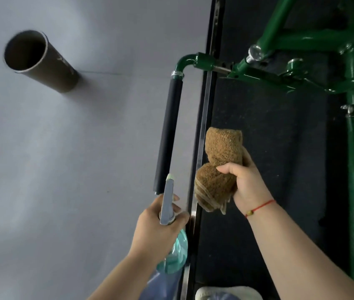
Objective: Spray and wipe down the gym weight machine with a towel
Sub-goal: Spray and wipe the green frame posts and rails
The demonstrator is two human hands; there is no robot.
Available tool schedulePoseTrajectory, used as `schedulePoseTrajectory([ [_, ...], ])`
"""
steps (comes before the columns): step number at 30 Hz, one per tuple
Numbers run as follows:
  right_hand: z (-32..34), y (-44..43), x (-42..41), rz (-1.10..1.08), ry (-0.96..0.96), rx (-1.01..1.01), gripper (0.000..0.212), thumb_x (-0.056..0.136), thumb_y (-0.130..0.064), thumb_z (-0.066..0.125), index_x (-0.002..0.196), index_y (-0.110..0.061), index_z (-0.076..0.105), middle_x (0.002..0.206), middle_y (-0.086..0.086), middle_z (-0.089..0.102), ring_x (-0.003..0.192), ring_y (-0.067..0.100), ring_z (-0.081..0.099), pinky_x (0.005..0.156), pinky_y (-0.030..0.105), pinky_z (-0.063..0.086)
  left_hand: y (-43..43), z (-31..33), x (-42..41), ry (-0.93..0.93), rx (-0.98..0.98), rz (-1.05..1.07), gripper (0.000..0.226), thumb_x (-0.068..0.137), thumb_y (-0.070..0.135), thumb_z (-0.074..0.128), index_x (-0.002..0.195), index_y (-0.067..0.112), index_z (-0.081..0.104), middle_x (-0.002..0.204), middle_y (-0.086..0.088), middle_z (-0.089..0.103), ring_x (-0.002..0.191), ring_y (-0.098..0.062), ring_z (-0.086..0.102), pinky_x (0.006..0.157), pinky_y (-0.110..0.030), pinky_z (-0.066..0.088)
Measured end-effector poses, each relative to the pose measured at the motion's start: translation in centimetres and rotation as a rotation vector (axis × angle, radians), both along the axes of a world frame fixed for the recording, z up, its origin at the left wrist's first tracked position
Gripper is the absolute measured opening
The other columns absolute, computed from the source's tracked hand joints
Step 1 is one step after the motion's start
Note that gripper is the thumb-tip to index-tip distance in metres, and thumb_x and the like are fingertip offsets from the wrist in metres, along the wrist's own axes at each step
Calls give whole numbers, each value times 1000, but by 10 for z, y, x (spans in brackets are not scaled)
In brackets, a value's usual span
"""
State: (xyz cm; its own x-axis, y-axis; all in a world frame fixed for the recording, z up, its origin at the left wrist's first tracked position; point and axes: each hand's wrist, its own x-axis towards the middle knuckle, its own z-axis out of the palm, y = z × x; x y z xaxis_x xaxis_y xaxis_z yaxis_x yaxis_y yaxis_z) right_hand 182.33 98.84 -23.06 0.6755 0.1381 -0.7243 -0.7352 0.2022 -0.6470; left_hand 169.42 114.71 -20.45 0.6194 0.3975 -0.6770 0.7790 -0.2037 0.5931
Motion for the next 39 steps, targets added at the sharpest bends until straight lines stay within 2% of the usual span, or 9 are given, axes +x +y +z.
schedulePoseTrajectory([
  [4,4,34,-7,14,17,-18,48,89,3,59,111,-40,62,114,1,67,110,29,63,95,53,52,43,1,0,58,88,-144,24,76,36,85,88,34,64,74,13,63,65,-9,60,63,-32,50],
  [11,-3,76,-25,8,10,-171,57,63,-15,67,115,-37,61,119,3,66,111,27,65,102,59,49,89,-8,12,154,153,-370,25,74,28,77,72,24,52,70,6,58,66,-21,55,68,-38,52],
  [17,-6,88,-25,-98,-45,-261,52,66,-15,66,114,-34,61,118,3,67,109,26,67,100,55,52,111,-8,38,139,118,-454,21,76,25,70,93,34,63,82,10,65,78,-18,64,73,-35,55],
  [22,-4,98,-6,-138,-176,-370,46,79,-4,71,110,-36,59,117,-1,66,108,20,66,100,52,52,122,0,79,82,144,-500,13,75,23,70,76,29,57,73,11,60,70,-18,58,64,-30,47],
  [25,-4,107,7,-136,-235,-455,53,71,-19,75,121,-29,57,122,0,64,110,18,65,99,45,53,129,0,100,85,148,-489,9,76,23,68,77,27,60,71,9,62,69,-19,61,63,-31,49],
  [29,-9,122,17,72,-469,-777,65,82,-22,81,139,-16,49,129,7,52,114,18,54,100,41,49,135,-2,114,101,114,-502,18,78,25,66,95,29,67,79,6,69,69,-20,65,65,-32,53],
  [32,-17,145,27,316,-665,-971,77,87,-24,77,153,-26,38,142,15,42,127,30,44,103,44,41,139,-6,113,101,115,-494,15,77,25,66,90,29,64,72,7,64,63,-17,60,58,-28,47],
  [35,-26,161,51,626,-790,-1247,81,85,-21,76,153,-38,36,155,8,30,136,36,35,106,60,39,144,-8,105,99,111,-471,15,77,24,67,91,29,63,72,6,64,60,-17,59,57,-31,48],
  [39,-27,171,80,775,-977,-1441,74,81,-13,74,146,-35,47,157,9,30,138,37,29,96,60,43,152,-6,92,77,31,-410,16,78,20,66,93,28,64,77,0,67,52,-14,48,54,-29,42],
])
